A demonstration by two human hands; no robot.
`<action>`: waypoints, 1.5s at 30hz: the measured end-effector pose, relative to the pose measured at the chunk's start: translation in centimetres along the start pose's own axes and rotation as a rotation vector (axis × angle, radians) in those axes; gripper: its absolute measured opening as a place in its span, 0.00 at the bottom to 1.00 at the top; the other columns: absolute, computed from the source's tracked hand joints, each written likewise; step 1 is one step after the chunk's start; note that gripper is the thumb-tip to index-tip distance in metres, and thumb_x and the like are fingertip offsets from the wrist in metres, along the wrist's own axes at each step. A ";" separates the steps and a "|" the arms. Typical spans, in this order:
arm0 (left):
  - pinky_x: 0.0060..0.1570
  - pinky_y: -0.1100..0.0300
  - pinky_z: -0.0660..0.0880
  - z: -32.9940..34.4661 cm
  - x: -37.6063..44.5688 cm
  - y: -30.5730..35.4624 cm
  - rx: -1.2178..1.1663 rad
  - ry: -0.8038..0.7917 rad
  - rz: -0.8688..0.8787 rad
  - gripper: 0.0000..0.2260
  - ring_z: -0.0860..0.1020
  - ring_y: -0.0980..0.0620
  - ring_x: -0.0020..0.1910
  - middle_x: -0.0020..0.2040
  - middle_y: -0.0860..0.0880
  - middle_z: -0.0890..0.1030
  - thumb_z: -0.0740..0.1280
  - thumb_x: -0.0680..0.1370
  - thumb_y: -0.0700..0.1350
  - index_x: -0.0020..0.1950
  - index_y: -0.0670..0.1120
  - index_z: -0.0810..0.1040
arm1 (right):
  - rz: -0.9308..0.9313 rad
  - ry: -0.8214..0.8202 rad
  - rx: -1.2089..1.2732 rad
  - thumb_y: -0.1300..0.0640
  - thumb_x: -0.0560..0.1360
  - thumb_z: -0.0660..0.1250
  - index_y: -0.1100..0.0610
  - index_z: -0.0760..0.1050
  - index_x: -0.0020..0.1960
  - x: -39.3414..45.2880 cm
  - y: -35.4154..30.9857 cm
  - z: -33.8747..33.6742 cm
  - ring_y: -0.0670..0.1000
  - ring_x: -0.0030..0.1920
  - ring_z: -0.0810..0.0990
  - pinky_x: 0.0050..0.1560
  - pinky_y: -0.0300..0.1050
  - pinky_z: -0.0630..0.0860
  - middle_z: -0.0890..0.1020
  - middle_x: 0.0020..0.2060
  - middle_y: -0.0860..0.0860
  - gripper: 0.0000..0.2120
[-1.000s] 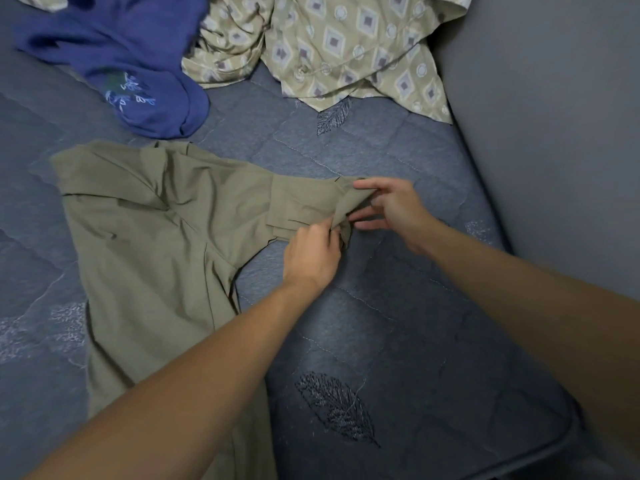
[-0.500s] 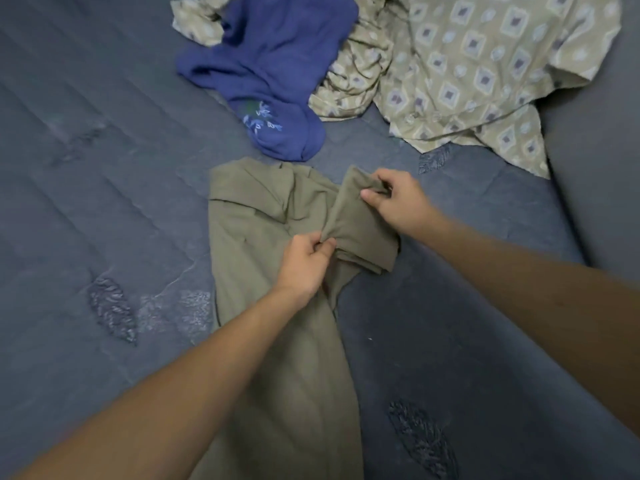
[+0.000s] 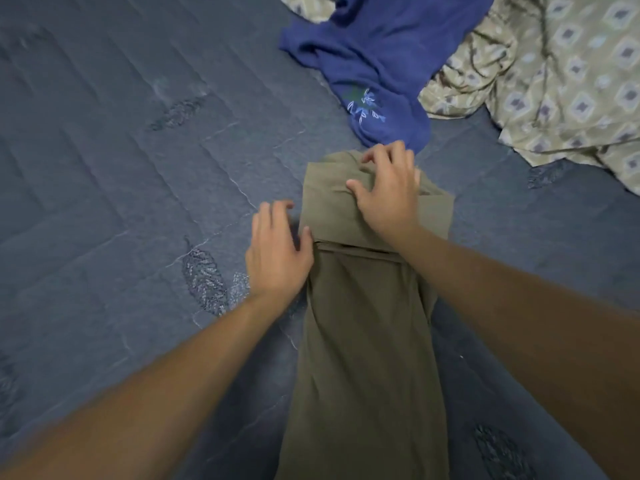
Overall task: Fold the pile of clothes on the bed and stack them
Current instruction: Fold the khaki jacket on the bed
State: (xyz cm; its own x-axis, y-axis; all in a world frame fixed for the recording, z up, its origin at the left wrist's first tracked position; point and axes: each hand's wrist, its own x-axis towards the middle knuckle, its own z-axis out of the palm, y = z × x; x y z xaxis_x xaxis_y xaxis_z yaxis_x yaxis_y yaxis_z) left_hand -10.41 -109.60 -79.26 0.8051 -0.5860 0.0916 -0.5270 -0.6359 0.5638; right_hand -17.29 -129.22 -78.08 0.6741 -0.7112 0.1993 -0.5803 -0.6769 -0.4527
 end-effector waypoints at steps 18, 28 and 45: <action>0.81 0.35 0.50 5.1 -2.6 -3.9 0.245 -0.490 0.369 0.39 0.43 0.33 0.83 0.85 0.41 0.39 0.53 0.79 0.73 0.85 0.61 0.43 | 0.132 -0.320 -0.211 0.36 0.84 0.51 0.45 0.45 0.85 -16.2 10.8 0.4 0.60 0.84 0.45 0.82 0.62 0.51 0.47 0.85 0.54 0.34; 0.64 0.50 0.75 -1.8 -28.2 -7.4 -0.161 -0.525 0.173 0.24 0.73 0.49 0.63 0.65 0.49 0.69 0.67 0.84 0.54 0.80 0.58 0.69 | 0.453 -0.293 0.059 0.54 0.79 0.69 0.48 0.66 0.79 -36.5 3.1 -3.8 0.61 0.61 0.74 0.62 0.58 0.75 0.70 0.64 0.56 0.29; 0.42 0.61 0.82 -6.5 -41.9 -7.4 -0.653 -0.505 -0.465 0.09 0.87 0.43 0.40 0.55 0.46 0.85 0.71 0.81 0.37 0.53 0.52 0.85 | 0.624 -0.384 0.640 0.66 0.71 0.80 0.53 0.84 0.46 -51.9 5.2 -9.9 0.47 0.42 0.74 0.45 0.43 0.71 0.80 0.39 0.58 0.11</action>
State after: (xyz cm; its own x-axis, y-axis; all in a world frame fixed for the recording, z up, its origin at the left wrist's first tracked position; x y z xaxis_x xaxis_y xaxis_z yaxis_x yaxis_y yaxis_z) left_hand -38.46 -77.10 -81.96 0.6025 -0.5900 -0.5374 0.1962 -0.5433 0.8163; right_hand -59.82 -97.72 -82.22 0.4990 -0.7199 -0.4825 -0.6020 0.1126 -0.7905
